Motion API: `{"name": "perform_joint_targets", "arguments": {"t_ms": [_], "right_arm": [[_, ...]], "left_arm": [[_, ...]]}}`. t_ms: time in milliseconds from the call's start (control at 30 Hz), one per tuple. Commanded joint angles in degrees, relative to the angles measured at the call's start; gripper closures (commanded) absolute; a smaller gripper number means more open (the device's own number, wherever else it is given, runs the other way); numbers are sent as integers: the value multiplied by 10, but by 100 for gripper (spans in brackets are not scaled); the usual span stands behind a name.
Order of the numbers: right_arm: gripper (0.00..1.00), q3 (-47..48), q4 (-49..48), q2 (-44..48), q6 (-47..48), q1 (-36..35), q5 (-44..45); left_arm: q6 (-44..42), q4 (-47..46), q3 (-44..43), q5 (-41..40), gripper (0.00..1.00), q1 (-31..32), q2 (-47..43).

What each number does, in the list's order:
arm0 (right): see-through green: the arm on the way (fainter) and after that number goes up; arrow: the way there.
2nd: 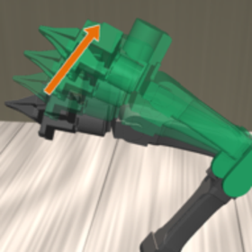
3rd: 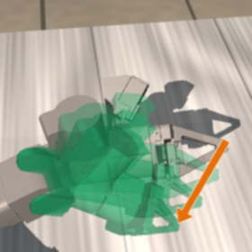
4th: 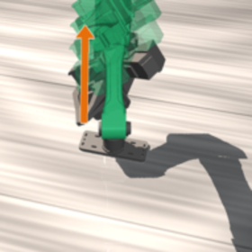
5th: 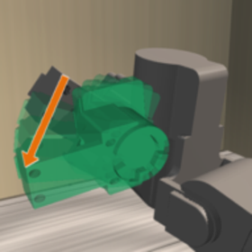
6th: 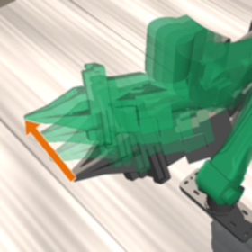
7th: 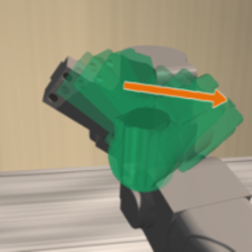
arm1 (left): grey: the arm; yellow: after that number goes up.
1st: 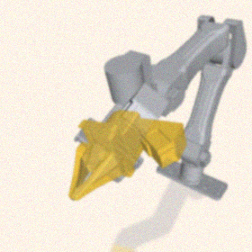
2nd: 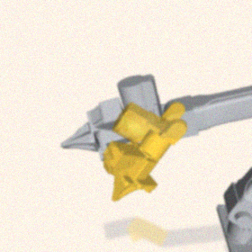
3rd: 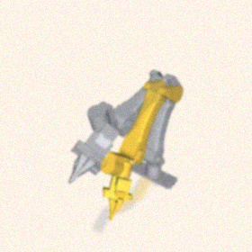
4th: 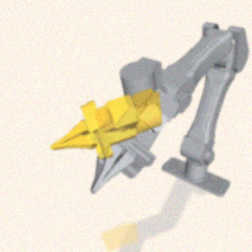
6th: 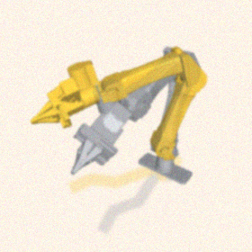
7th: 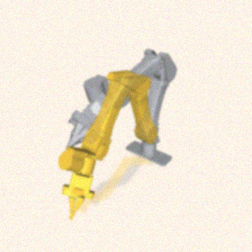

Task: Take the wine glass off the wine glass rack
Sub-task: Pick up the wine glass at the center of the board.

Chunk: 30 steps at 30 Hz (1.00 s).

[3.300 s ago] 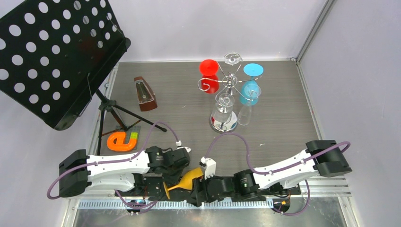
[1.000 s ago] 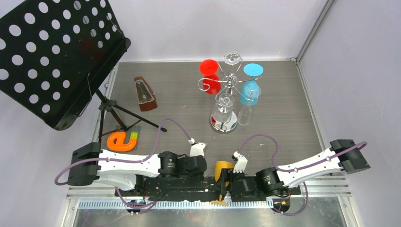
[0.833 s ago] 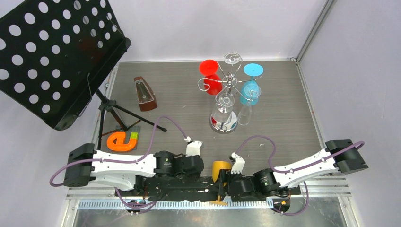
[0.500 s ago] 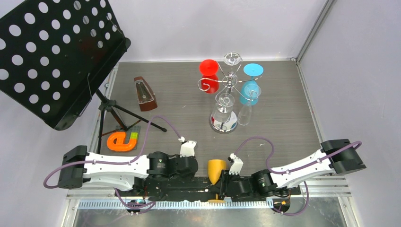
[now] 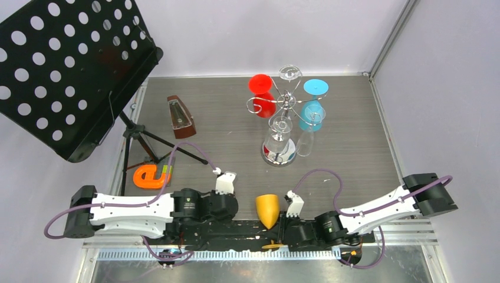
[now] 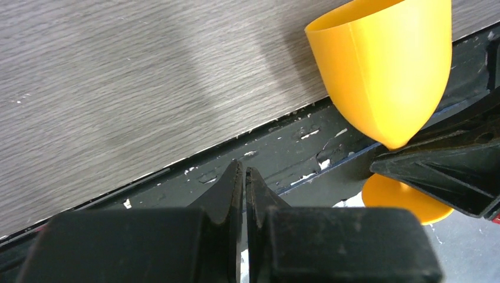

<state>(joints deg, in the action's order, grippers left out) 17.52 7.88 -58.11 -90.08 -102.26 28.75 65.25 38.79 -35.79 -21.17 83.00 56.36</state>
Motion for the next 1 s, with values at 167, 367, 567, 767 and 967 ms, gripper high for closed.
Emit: {"name": "perform_joint_targets", "arguments": {"t_ms": [167, 367, 567, 767, 967], "right_arm": [[94, 59, 84, 49, 148, -1, 112], [94, 112, 106, 54, 277, -1, 161], [94, 147, 114, 41, 407, -1, 209], [94, 166, 85, 13, 553, 0, 232], [94, 156, 6, 7, 744, 0, 241]], "left_arm": [[-50, 71, -59, -75, 69, -29, -57], [-105, 100, -105, -93, 41, -61, -89], [-170, 108, -131, -68, 27, -135, -135], [-226, 99, -154, 2, 16, -223, -181], [-265, 101, -184, 69, 13, -278, -181]]}}
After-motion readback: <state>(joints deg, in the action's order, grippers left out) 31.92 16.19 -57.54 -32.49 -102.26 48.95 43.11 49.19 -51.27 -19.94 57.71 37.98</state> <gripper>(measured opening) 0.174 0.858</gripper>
